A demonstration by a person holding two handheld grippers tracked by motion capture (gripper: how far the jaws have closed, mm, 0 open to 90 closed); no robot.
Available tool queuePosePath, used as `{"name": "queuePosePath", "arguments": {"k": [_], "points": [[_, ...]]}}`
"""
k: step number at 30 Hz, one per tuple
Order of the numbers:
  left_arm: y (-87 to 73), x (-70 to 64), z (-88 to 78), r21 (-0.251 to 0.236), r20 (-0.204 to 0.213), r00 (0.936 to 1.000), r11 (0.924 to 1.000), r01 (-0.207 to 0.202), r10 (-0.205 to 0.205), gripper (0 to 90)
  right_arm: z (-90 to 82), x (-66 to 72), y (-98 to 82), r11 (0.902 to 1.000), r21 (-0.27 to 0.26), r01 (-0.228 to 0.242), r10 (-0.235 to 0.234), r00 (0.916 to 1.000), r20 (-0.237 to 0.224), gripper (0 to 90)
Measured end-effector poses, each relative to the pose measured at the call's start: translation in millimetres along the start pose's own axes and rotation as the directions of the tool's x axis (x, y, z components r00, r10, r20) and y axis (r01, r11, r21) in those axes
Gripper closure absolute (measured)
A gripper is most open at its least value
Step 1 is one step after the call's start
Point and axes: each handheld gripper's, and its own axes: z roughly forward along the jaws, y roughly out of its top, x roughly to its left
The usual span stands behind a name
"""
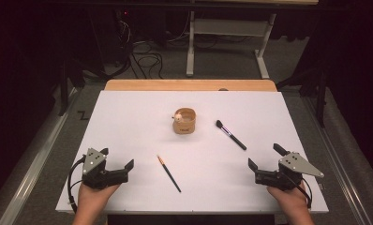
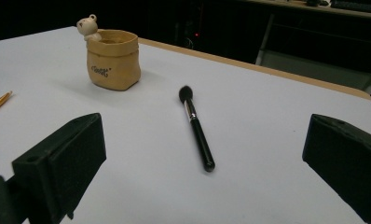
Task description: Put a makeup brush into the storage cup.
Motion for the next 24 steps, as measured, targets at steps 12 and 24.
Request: {"name": "queuePosePath", "arguments": {"k": [12,24], "points": [[-3.4,0.2,6.5,0.064,-0.006,1.0000,0.9979,-0.007,0.008,0.6,0.2,-0.9,-0.2,1.0000,0.001,0.004,-0.004,1.0000,-0.004,0.3],[-4.0,-0.4,8.1,0.097,-0.005,0.9997,0.9950,-0.022,0.023,1.0,1.2,-1.7,-1.6,1.0000,0.006,0.004,-0.004,1.0000,0.000,0.3]]}}
